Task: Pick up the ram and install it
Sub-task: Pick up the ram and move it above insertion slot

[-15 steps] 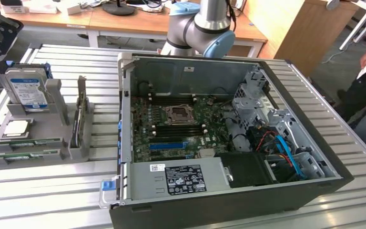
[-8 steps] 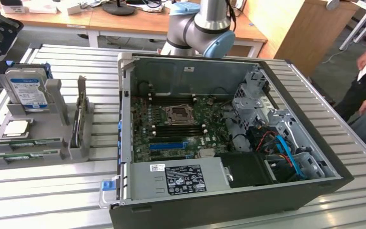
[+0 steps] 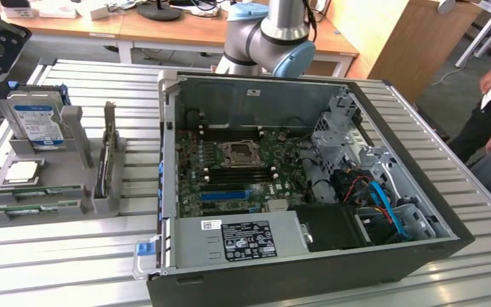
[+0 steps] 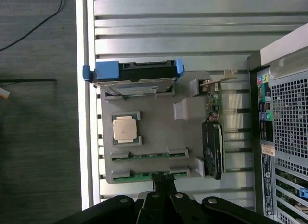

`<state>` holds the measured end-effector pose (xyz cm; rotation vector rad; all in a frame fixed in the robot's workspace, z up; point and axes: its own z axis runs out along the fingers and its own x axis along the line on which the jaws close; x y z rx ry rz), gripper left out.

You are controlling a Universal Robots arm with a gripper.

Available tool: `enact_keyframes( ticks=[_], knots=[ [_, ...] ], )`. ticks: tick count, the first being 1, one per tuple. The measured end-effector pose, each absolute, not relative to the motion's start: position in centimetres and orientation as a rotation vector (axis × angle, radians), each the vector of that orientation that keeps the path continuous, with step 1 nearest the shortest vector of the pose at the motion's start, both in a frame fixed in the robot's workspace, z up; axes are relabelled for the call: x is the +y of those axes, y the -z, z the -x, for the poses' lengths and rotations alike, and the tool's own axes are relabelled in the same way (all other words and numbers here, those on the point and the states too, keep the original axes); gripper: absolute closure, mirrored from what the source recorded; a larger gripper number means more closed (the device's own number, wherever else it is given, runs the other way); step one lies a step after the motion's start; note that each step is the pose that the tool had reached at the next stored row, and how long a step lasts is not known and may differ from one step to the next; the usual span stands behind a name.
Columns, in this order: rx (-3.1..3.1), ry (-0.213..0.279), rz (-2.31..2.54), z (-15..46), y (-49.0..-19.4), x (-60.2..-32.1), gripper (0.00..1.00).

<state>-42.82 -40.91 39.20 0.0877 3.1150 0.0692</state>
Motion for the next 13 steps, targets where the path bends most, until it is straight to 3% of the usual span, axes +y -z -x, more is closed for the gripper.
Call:
enact_keyframes(
  ticks=[13],
  knots=[
    [3.116,-0.072,0.156,42.82,-39.19,-40.91,0.89]
  ],
)
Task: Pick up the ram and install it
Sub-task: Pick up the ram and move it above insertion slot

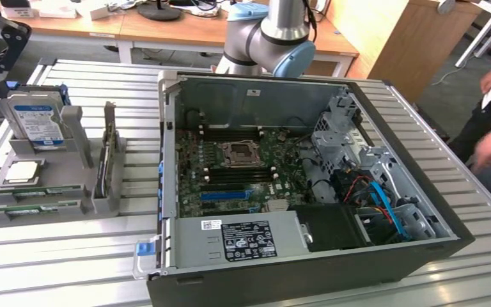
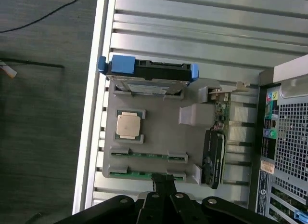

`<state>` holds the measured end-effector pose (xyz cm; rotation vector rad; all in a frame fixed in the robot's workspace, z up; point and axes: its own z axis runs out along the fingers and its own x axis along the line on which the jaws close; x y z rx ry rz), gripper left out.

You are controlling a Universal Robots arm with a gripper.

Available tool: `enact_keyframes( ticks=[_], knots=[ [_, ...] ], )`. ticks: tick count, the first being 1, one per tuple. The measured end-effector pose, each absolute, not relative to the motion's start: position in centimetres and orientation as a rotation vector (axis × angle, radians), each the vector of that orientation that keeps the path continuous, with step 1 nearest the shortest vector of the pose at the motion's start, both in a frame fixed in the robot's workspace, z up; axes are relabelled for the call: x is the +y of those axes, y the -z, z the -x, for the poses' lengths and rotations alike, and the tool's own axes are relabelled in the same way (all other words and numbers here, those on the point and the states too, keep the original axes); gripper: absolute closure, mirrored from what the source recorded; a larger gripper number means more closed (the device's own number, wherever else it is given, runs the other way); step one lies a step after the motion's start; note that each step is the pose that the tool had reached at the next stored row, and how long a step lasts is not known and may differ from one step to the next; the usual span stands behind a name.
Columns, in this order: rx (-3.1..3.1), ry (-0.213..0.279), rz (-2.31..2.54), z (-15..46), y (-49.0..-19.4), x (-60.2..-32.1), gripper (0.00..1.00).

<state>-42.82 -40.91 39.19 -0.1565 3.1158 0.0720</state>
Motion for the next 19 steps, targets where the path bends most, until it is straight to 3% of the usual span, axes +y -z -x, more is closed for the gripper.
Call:
enact_keyframes(
  ticks=[19],
  knots=[
    [3.052,-0.076,0.686,42.82,-39.18,-40.91,0.89]
  ],
)
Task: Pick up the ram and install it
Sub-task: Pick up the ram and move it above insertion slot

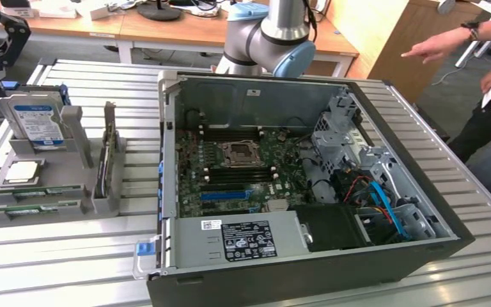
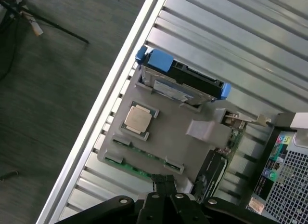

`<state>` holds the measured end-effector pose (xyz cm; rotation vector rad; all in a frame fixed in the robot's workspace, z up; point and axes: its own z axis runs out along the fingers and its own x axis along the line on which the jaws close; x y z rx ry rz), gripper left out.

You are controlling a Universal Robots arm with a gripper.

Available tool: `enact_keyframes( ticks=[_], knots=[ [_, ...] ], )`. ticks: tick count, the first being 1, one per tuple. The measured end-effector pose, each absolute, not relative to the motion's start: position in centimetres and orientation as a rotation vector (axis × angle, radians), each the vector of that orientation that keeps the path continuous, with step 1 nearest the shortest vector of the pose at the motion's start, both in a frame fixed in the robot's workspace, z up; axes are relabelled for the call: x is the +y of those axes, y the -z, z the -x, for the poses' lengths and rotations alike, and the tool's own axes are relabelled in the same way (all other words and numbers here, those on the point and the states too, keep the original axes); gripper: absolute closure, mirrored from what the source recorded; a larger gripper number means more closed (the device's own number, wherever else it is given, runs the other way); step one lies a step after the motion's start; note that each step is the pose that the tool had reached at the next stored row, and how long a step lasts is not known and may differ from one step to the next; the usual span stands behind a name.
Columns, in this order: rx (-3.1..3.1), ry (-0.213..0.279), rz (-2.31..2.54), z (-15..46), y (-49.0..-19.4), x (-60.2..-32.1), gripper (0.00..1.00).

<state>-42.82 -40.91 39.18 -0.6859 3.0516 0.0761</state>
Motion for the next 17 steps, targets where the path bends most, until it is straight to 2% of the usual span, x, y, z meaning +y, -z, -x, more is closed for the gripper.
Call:
enact_keyframes(
  ticks=[17],
  knots=[
    [2.917,-0.078,1.149,42.82,-39.17,-40.91,0.89]
  ],
)
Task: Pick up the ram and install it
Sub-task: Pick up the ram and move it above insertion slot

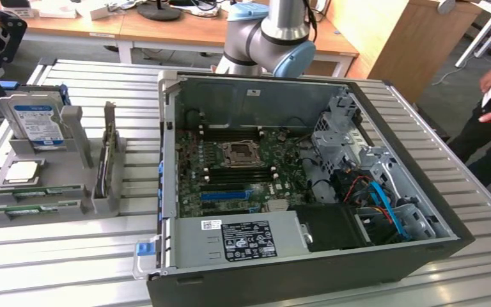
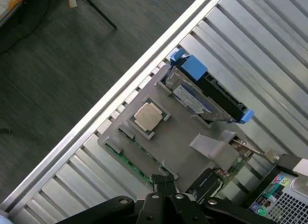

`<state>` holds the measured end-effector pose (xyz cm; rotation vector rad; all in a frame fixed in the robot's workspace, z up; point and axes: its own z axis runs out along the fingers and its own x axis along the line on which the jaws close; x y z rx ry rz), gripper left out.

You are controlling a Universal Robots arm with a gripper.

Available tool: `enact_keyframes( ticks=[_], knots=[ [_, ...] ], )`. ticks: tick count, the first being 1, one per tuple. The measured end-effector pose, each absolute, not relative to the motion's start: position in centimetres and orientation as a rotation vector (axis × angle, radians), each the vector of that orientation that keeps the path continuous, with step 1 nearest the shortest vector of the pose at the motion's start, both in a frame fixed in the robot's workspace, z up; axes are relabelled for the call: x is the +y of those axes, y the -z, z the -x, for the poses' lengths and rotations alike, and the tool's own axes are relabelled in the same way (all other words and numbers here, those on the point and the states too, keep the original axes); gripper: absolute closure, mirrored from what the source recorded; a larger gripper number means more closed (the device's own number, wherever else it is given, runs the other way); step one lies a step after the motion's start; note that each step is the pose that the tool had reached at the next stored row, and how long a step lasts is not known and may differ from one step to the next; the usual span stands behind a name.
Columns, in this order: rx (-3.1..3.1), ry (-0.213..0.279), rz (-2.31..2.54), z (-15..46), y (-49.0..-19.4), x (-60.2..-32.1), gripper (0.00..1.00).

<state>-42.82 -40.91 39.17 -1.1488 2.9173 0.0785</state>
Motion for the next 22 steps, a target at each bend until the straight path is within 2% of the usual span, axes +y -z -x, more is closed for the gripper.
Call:
enact_keyframes(
  ticks=[22],
  knots=[
    [2.657,-0.079,1.683,42.82,-39.15,-40.91,0.89]
  ],
)
